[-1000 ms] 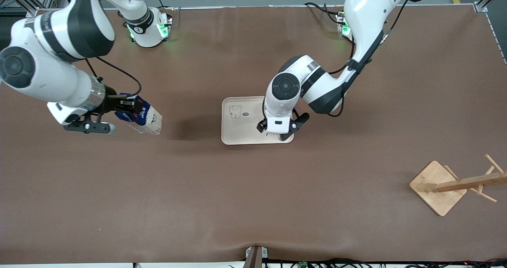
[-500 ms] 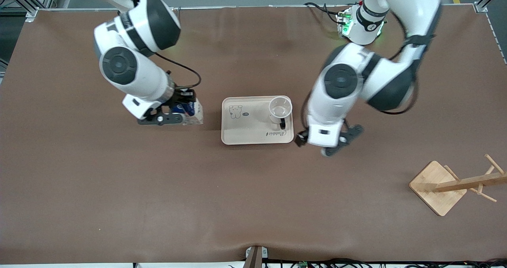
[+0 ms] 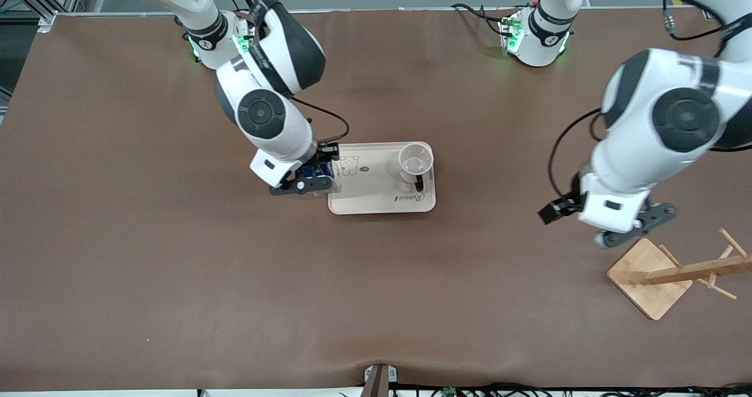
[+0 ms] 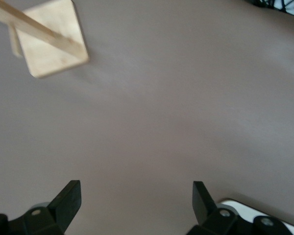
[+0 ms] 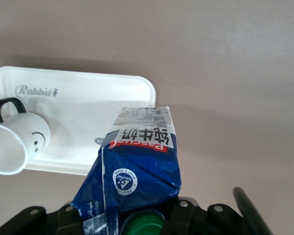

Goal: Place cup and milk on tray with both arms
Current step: 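Carry the milk carton to the tray while the left gripper withdraws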

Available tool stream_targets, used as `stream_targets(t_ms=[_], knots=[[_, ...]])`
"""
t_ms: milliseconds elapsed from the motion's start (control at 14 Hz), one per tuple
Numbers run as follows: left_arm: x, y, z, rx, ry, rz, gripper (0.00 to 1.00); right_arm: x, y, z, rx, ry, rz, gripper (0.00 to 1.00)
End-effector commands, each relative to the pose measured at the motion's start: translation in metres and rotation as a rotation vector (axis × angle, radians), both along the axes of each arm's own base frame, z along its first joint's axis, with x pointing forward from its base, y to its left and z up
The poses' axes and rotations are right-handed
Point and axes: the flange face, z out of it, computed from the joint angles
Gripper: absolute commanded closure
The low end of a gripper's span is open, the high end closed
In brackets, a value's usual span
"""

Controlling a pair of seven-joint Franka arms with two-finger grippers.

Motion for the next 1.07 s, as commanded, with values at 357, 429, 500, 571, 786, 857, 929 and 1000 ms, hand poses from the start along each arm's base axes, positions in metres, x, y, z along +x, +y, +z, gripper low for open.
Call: stream_targets(t_ms=[357, 429, 500, 571, 786, 857, 929, 1000], knots=[[-0.025, 0.075, 0.075, 0.053, -0.031, -0.194, 0.00, -0.026, 0.052, -0.035, -0.028, 0.035, 0.033, 1.00], [-0.030, 0.079, 0.086, 0.058, -0.041, -0.210, 0.00, -0.032, 0.057, -0.038, -0.031, 0.038, 0.044, 1.00], [-0.037, 0.080, 0.097, 0.068, -0.043, -0.252, 0.00, -0.034, 0.060, -0.038, -0.028, 0.032, 0.036, 1.00], [-0.045, 0.083, 0.109, 0.083, -0.045, -0.281, 0.00, -0.032, 0.062, -0.038, -0.021, 0.017, 0.000, 1.00], [-0.069, 0.109, 0.135, 0.069, -0.001, -0.331, 0.00, -0.033, 0.070, -0.049, -0.018, 0.005, -0.017, 1.00], [-0.079, 0.118, 0.141, 0.042, 0.019, -0.338, 0.00, -0.033, 0.069, -0.050, -0.021, 0.004, -0.018, 1.00], [-0.089, 0.125, 0.149, 0.030, 0.025, -0.341, 0.00, -0.034, 0.070, -0.052, -0.023, 0.007, -0.020, 1.00], [-0.097, 0.131, 0.153, 0.026, 0.024, -0.328, 0.00, -0.034, 0.070, -0.052, -0.025, 0.008, -0.030, 0.96]])
